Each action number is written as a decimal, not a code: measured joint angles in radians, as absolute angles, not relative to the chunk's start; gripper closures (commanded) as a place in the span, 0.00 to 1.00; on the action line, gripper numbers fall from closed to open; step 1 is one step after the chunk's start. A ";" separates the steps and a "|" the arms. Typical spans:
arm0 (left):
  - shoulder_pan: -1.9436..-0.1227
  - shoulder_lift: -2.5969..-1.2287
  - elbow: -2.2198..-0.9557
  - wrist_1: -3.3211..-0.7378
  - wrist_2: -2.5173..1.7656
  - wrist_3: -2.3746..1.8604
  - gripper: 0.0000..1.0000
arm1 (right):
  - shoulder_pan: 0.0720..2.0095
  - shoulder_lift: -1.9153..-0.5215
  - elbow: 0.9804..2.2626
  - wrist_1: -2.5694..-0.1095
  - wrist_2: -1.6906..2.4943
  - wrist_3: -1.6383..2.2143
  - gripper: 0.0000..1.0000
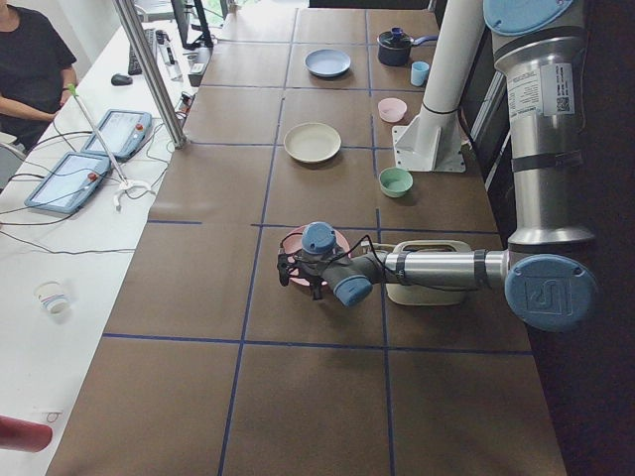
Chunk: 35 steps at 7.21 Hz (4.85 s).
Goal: Stack three plates with pink and blue
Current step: 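Move the left gripper to the rim of the pink plate and grasp it, then lift the pink plate with the left gripper and carry it over the cream plate, then lower the pink plate onto the cream plate and open the left gripper, then withdraw the left gripper while the right gripper moves to the light blue plate rim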
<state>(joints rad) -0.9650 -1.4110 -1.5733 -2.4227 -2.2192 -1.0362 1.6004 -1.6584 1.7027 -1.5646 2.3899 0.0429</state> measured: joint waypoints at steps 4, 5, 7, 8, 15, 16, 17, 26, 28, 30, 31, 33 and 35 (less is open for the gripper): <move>-0.967 -1.408 -1.590 -2.420 -2.250 -1.036 1.00 | 1.600 -1.659 1.703 -1.565 2.390 0.043 0.00; -0.972 -1.402 -1.599 -2.419 -2.292 -1.035 1.00 | 1.600 -1.660 1.702 -1.565 2.390 0.043 0.00; -1.014 -1.397 -1.611 -2.416 -2.390 -1.035 1.00 | 1.600 -1.659 1.702 -1.566 2.389 0.043 0.00; -1.067 -1.404 -1.614 -2.402 -2.454 -1.036 1.00 | 1.600 -1.658 1.702 -1.566 2.389 0.043 0.00; -0.936 -1.774 -1.711 -2.209 -2.330 -1.514 1.00 | 1.600 -1.661 1.708 -1.564 2.391 0.043 0.00; -0.874 -1.824 -1.716 -2.186 -2.269 -1.581 1.00 | 1.598 -1.659 1.710 -1.565 2.392 0.043 0.00; -0.816 -1.864 -1.717 -2.174 -2.213 -1.637 1.00 | 1.597 -1.657 1.712 -1.564 2.392 0.043 0.00; -0.505 -2.034 -1.745 -2.019 -1.978 -1.782 0.00 | 1.595 -1.663 1.736 -1.557 2.401 0.043 0.00; -0.509 -2.034 -1.758 -2.014 -1.976 -1.782 0.00 | 1.595 -1.664 1.732 -1.556 2.402 0.045 0.00; -0.543 -2.030 -1.786 -1.980 -1.989 -1.777 0.00 | 1.590 -1.668 1.731 -1.554 2.401 0.053 0.00; -0.566 -2.028 -1.828 -1.907 -2.007 -1.764 0.00 | 1.572 -1.671 1.730 -1.542 2.399 0.084 0.00; -0.621 -2.022 -1.946 -1.708 -2.048 -1.652 0.00 | 1.492 -1.714 1.729 -1.387 2.395 0.248 0.00; -0.681 -1.975 -2.049 -1.598 -2.083 -1.530 0.00 | 1.384 -1.776 1.703 -1.133 2.386 0.466 0.00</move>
<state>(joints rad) -0.6807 -1.9748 -2.0490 -1.5982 -2.0828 -1.5300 1.3835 -1.7758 1.7028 -1.1332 2.3864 0.4656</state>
